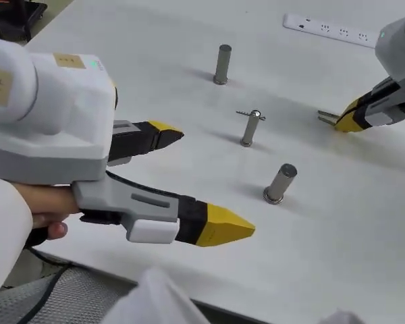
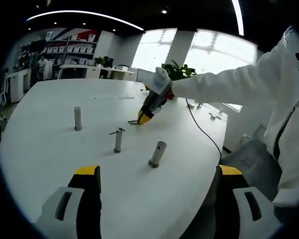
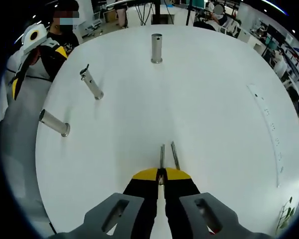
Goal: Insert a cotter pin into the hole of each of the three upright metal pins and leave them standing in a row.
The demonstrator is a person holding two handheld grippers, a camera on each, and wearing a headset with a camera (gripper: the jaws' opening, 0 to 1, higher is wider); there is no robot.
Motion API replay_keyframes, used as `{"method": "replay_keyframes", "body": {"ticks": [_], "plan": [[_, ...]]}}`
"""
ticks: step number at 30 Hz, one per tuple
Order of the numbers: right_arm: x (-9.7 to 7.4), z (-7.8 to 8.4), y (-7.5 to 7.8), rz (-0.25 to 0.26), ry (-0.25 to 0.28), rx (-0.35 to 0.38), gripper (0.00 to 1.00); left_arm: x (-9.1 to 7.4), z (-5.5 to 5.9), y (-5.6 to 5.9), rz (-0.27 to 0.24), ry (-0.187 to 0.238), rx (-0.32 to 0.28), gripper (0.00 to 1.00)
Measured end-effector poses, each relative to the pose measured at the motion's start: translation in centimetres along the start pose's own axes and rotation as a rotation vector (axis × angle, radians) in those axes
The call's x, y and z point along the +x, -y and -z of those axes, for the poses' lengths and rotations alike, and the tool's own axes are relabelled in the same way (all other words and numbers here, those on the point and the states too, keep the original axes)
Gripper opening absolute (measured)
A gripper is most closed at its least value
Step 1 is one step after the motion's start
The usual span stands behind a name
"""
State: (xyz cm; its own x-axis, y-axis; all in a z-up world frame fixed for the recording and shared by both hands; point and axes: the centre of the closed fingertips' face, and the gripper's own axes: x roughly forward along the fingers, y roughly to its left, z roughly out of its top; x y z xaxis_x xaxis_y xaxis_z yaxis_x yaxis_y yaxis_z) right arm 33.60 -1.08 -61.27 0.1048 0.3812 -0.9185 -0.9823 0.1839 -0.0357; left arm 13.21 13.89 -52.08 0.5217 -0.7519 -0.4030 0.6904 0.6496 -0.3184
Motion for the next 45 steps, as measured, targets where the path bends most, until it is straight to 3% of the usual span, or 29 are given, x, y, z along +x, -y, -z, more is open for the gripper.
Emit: {"method": "replay_keyframes", "body": {"ticks": [4,5,7,14,24,25,30,40,45], "plan": [[0.1,-0.1,0.1,0.031,0.003,-0.046,0.00,0.2,0.0,0.2,0.000,-0.008,0.004,0.95],[0.2,-0.1,0.7,0.043,0.007,-0.022,0.00,0.3,0.0,0.3,0.000,-0.009,0.005,0.95],[0.1,-0.2,0.4,0.047,0.015,0.018,0.00,0.4,-0.2,0.4,0.002,-0.007,0.008,0.94],[-1.5,-0.9,-0.4,0.065,0.074,0.043,0.00,0.4,-0.6,0.7,0.007,-0.007,0.020,0.93],[-5.5,-2.4,-3.5,0.140,0.164,-0.081,0.00,0.3,-1.2,0.7,0.005,0.011,0.035,0.88],[-6.1,-2.5,-4.5,0.145,0.175,-0.087,0.00,0.3,-1.4,0.8,0.006,0.015,0.036,0.88],[-7.8,-2.9,-5.8,0.207,0.220,-0.156,0.00,0.5,-2.3,1.0,0.017,0.039,0.028,0.84],[-10.5,-4.3,-8.5,0.300,0.337,-0.172,0.00,1.9,-3.9,1.6,0.056,0.037,0.003,0.71],[-11.5,-4.6,-9.9,0.346,0.363,-0.221,0.00,2.7,-4.7,1.9,0.083,0.034,-0.005,0.65]]}}
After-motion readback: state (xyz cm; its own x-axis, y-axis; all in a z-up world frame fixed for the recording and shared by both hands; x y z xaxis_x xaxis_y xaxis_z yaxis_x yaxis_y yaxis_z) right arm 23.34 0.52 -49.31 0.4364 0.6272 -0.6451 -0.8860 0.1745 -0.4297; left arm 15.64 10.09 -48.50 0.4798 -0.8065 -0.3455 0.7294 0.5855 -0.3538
